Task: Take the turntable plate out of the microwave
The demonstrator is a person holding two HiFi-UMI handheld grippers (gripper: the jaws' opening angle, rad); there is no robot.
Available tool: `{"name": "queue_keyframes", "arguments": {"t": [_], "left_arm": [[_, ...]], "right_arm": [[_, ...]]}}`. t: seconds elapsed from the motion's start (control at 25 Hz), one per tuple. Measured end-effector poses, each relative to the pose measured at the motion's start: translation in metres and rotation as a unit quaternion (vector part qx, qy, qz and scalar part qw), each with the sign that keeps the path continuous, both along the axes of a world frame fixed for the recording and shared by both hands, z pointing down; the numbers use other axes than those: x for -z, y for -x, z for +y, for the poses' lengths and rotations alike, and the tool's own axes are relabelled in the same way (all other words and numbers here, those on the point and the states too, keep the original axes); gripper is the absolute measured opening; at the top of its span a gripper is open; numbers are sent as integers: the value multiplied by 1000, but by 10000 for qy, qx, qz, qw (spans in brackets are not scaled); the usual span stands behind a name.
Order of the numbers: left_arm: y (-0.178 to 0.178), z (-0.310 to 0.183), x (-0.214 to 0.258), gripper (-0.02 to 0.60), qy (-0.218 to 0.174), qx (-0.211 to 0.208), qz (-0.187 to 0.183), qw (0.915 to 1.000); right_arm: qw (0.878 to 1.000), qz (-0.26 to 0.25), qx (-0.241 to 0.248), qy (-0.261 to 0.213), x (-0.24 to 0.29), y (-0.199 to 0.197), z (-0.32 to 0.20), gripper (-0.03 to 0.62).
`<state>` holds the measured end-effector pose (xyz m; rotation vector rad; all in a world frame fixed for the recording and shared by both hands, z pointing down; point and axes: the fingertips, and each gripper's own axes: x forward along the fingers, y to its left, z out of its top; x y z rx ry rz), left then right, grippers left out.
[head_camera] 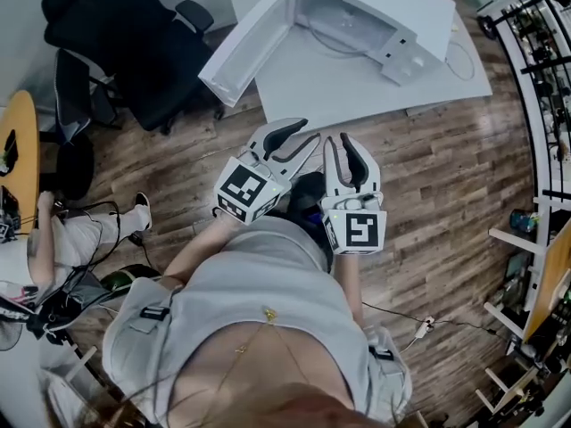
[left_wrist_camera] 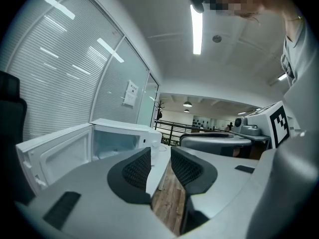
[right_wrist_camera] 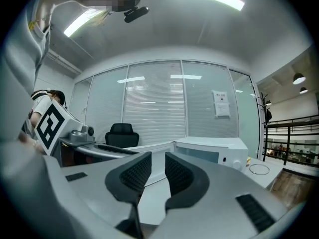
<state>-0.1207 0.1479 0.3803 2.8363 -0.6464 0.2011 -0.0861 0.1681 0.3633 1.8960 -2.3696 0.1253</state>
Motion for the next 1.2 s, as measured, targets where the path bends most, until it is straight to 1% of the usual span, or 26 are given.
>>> {"name": "queue_keyframes", "arguments": {"t": [0.28, 0.6, 1.0, 1.2], "left_arm": [[-35, -34, 5, 138, 6, 20, -76, 10000], [-68, -61, 7, 138, 102, 112, -36, 9999], [-109, -93, 6, 138, 48, 445, -27, 9990], [-132, -107, 5, 138, 147, 718, 132, 9972]], "right_arm": [[9999, -55, 65, -78, 11, -30, -34, 86], [9997, -65, 218, -34, 16, -59, -61, 86], [9988, 18, 495, -31, 19, -103, -92, 86], [9973, 77, 731, -31, 17, -127, -105, 86]]}}
